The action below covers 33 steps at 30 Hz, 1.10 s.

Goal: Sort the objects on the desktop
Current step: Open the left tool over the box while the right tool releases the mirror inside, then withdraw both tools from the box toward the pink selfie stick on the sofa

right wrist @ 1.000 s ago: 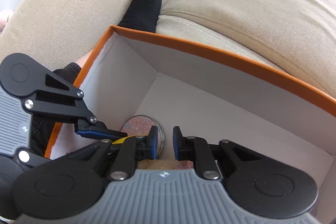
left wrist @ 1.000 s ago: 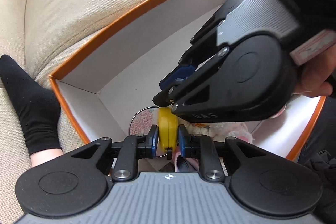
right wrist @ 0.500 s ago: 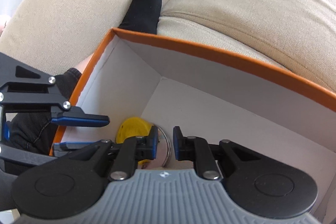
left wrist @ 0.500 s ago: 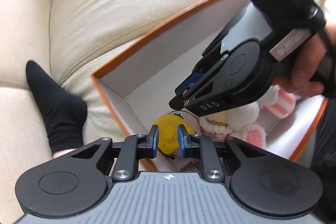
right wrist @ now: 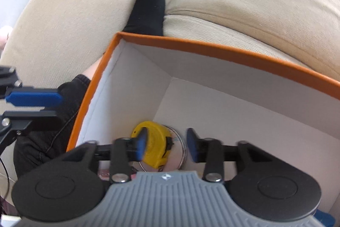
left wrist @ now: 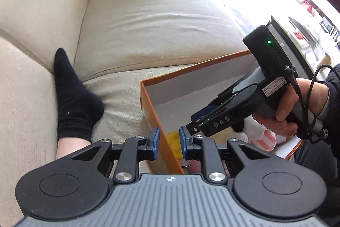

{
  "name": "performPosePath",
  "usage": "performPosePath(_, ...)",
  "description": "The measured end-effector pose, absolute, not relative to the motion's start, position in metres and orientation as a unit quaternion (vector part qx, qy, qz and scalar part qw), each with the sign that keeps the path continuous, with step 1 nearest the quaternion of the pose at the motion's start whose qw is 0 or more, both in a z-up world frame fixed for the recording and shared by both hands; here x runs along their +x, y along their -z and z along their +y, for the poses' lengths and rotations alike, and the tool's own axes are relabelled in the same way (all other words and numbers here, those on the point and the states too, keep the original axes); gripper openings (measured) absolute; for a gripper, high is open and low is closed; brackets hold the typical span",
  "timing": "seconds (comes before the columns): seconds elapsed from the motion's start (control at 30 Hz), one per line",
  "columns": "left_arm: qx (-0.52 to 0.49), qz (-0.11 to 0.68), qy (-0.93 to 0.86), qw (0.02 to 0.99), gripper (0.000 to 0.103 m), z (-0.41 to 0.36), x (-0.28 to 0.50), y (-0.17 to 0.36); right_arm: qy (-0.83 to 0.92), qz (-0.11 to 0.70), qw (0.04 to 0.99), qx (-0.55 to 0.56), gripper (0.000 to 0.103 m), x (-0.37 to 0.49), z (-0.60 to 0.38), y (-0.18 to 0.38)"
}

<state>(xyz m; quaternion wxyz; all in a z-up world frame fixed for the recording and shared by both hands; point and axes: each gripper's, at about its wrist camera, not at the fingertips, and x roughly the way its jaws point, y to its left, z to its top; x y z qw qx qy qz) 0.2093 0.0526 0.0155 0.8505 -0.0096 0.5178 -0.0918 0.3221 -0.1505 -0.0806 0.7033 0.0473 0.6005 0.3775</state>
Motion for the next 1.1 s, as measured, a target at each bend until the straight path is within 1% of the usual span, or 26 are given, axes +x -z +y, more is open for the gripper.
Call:
performPosePath(0.17,-0.038,0.518,0.081,0.851,0.023,0.067,0.201,-0.006,-0.364,0.637,0.677,0.065,0.047,0.324,-0.147,0.096)
performPosePath(0.2,-0.042,0.519,0.081,0.85,0.023,0.069,0.2,-0.003,-0.364,0.639,0.675,0.061,0.044,0.32,-0.146,0.096)
performPosePath(0.23,-0.045,0.52,0.08,0.849,0.023,0.072,0.198,-0.002,-0.365,0.639,0.674,0.06,0.042,0.318,-0.144,0.096)
performPosePath(0.43,-0.059,0.524,0.074,0.846,0.023,0.079,0.187,0.004,-0.363,0.631,0.685,0.034,0.042,0.312,-0.137,0.092)
performPosePath(0.5,-0.063,0.521,0.072,0.848,0.023,0.08,0.181,0.002,-0.362,0.624,0.692,0.03,0.039,0.309,-0.138,0.086)
performPosePath(0.63,-0.058,0.509,0.076,0.855,0.023,0.077,0.159,-0.008,-0.377,0.576,0.725,0.019,0.039,0.289,-0.151,0.052)
performPosePath(0.87,-0.052,0.508,0.092,0.855,0.023,0.057,0.103,-0.011,-0.416,0.467,0.78,-0.022,0.038,0.209,-0.18,-0.018)
performPosePath(1.0,-0.049,0.525,0.103,0.843,0.023,0.039,0.07,0.003,-0.437,0.437,0.786,-0.025,0.036,0.159,-0.199,-0.038)
performPosePath(1.1,-0.048,0.548,0.119,0.827,0.023,0.026,0.053,0.019,-0.455,0.447,0.769,-0.033,0.036,0.129,-0.201,-0.03)
